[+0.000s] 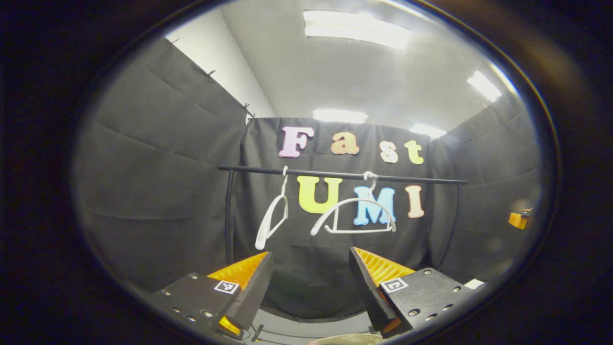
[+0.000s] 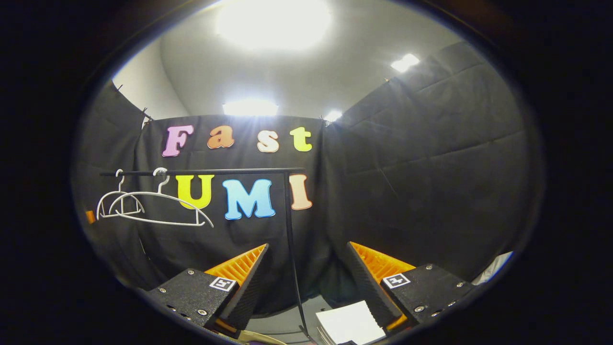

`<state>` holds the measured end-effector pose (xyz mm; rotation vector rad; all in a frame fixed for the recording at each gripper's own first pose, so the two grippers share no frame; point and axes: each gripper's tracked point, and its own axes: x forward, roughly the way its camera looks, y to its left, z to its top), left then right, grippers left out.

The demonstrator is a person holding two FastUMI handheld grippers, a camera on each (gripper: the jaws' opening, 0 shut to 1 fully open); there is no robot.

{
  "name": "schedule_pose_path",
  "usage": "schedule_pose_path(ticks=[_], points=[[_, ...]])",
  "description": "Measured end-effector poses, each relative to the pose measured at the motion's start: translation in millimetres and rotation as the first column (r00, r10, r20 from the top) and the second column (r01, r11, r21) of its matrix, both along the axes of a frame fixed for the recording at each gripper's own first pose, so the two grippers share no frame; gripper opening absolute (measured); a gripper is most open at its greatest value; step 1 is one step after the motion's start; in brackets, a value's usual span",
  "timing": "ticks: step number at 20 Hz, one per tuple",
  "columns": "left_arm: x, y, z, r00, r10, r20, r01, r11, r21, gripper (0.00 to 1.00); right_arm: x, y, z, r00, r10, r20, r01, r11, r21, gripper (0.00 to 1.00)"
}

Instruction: Grasp the clothes on the hanger with both hands and then place them into the laundry hamper below.

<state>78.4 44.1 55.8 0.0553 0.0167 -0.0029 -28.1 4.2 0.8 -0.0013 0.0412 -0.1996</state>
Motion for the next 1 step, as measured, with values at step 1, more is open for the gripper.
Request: schedule_pose_path(ticks=[1], points=[[-2.8,1.8,-3.0,1.000,0.002,-0.005,-0.002,1.000,-0.004,0.96,-0.3,1.0,-1.0,1.000,-0.001,-0.004,0.001,1.000,-0.001,0.95]])
